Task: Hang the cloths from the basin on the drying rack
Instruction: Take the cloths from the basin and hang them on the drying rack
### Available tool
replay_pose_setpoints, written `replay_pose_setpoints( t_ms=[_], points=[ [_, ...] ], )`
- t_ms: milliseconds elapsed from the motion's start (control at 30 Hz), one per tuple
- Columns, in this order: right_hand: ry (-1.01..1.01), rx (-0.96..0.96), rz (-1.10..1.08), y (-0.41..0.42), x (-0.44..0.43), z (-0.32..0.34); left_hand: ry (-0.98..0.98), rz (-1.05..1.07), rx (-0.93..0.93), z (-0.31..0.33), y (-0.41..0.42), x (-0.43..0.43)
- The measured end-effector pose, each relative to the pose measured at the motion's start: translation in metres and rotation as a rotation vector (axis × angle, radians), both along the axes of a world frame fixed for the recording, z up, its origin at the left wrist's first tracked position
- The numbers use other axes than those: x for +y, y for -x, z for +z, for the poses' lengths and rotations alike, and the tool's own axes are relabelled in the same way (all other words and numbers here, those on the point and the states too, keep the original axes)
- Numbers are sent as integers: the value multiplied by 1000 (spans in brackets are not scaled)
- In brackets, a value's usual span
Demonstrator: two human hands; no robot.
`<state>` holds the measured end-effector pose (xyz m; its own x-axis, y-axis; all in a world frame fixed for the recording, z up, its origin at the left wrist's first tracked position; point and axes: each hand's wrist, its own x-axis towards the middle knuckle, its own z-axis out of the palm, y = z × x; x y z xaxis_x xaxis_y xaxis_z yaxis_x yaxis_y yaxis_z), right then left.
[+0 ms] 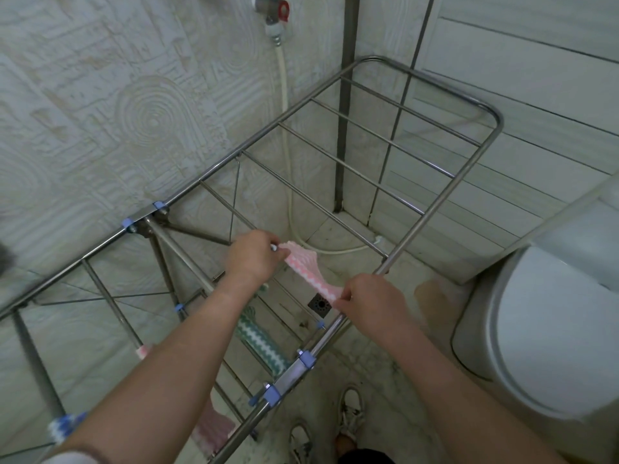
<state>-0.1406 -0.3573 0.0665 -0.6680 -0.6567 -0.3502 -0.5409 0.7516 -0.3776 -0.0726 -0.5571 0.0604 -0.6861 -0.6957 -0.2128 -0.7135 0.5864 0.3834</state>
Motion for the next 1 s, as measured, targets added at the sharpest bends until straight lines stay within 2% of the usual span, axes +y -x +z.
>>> replay_pose_setpoints(
  t_ms=[267, 333, 433, 500, 600, 667, 767, 833, 900, 1000],
  points=[
    [-22, 138, 58, -10, -3, 4, 47, 8, -14, -5, 4, 0],
    [-18, 107, 40, -9, -2, 7, 6, 16, 7, -3, 2, 0],
    [20, 27, -10, -5, 5, 18, -73, 102, 152, 16, -8, -4],
    [71, -31, -28, 1, 10, 35, -287, 226, 328, 36, -21, -8],
    [273, -202, -44, 2, 6, 69, -915, 446, 662, 76, -53, -3],
    [432, -375, -70, -1, -2, 92, -1102, 466, 773, 91, -67, 5],
    [444, -715, -18, -15, -21, 112, -1224, 397, 820, 107, -83, 20],
    [406, -826, 85, -28, -35, 116, -1266, 340, 836, 114, -87, 28],
    [460, -879, 110, -47, -49, 114, -1269, 308, 877, 122, -95, 36],
    [567, -765, 5, -65, -60, 114, -1154, 288, 886, 125, -111, 38]
  ],
)
